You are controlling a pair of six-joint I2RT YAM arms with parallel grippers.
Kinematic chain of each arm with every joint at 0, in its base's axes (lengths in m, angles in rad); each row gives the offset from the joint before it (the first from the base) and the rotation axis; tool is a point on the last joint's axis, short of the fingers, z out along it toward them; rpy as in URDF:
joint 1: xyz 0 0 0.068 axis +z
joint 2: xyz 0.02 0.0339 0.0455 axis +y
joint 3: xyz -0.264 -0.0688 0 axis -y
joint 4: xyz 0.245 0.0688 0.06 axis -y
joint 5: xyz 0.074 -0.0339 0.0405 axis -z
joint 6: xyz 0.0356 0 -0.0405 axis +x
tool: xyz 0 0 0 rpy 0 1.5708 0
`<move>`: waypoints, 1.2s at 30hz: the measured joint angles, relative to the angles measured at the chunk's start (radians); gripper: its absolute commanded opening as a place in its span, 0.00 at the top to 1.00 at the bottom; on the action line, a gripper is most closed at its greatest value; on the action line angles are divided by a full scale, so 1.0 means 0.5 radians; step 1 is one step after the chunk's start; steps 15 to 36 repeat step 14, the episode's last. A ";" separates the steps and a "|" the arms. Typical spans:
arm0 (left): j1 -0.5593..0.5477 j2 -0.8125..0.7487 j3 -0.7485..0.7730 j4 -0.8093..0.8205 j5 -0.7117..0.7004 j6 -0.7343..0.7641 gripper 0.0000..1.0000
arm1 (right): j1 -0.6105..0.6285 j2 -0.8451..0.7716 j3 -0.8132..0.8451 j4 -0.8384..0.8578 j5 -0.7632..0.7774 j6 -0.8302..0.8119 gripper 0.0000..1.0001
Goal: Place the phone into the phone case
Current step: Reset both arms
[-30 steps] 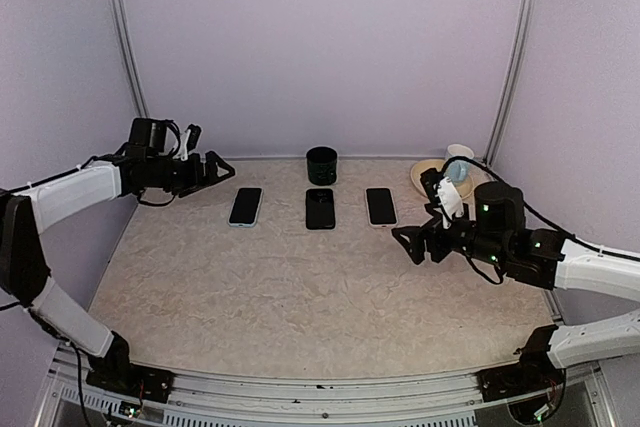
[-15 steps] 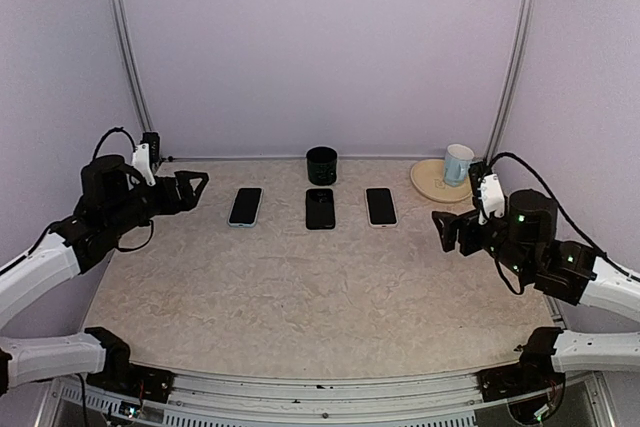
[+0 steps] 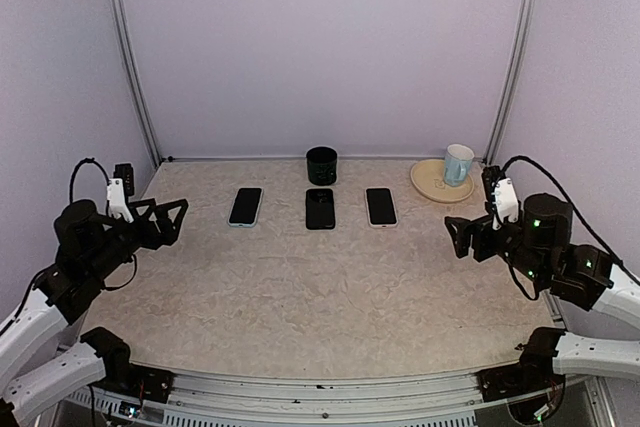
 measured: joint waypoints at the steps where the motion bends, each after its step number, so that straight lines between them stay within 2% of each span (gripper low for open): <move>1: 0.000 -0.055 -0.020 0.000 -0.010 0.006 0.01 | 0.000 0.004 0.000 -0.014 -0.002 0.000 0.00; 5: 0.000 -0.143 -0.030 0.019 -0.031 0.025 0.01 | 0.000 0.010 0.000 -0.027 -0.005 -0.001 0.00; 14: 0.000 -0.037 -0.030 0.015 -0.031 0.059 0.01 | 0.000 0.037 0.000 -0.029 0.107 0.056 0.00; 36: 0.000 -0.037 -0.030 0.015 -0.031 0.059 0.01 | 0.000 0.037 0.000 -0.029 0.107 0.056 0.00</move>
